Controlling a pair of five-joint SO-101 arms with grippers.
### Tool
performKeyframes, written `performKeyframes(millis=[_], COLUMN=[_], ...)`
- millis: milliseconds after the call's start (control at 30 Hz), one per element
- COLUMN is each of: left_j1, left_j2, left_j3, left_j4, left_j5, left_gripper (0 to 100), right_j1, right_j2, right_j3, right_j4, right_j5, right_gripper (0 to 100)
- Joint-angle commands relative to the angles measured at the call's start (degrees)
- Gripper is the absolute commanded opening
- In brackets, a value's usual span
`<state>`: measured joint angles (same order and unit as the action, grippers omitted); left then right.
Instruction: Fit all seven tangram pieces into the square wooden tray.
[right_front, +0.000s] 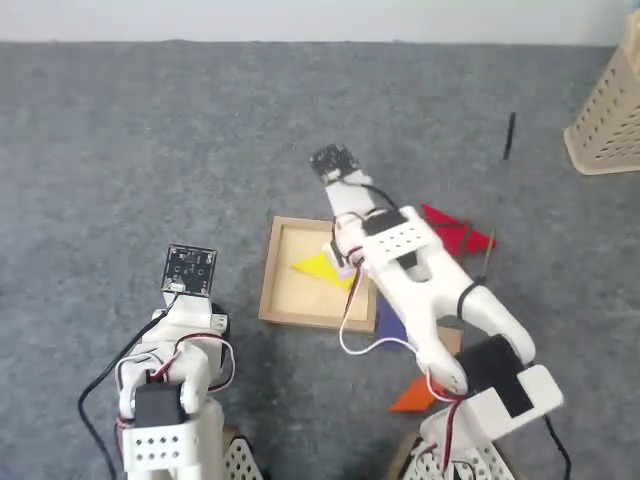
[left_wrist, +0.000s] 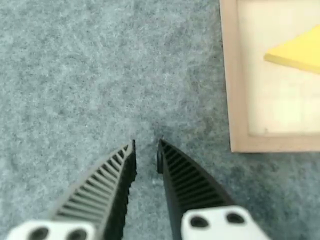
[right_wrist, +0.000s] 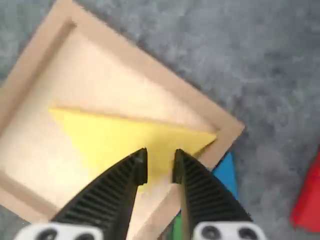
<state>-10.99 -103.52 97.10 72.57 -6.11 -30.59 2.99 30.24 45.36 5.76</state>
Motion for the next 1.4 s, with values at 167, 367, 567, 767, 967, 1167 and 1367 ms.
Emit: performKeyframes(millis=[167, 367, 567, 767, 967, 1167, 1367], left_j1=[0.18, 0.18, 0.18, 0.18, 0.18, 0.18, 0.18], left_j2=[-1.23, -1.23, -1.23, -1.23, -1.23, -1.23, -1.23], left_j3=[-0.48, -0.48, -0.48, -0.48, -0.48, -0.48, -0.48], left_j4=[0.00, 0.00, 0.00, 0.00, 0.00, 0.00, 0.00], left_j5=[0.44, 0.44, 0.44, 0.44, 0.44, 0.44, 0.44], left_gripper=[7, 7, 7, 7, 7, 7, 7], right_j1=[-0.57, -0.57, -0.48, 2.07, 6.81, 17.27, 21.58], right_j2=[2.95, 10.68, 17.10, 14.20, -1.45, -9.54, -3.47], right_j3=[-3.43, -10.46, -18.81, -20.84, -24.18, -24.00, -24.18], right_j4=[-2.15, -1.89, -1.54, 4.35, 25.27, 31.25, 32.13], right_j5=[1.93, 1.67, 1.58, 1.67, 2.02, 4.92, 23.38], right_gripper=[1.6, 1.7, 2.0, 2.1, 2.1, 2.2, 18.3])
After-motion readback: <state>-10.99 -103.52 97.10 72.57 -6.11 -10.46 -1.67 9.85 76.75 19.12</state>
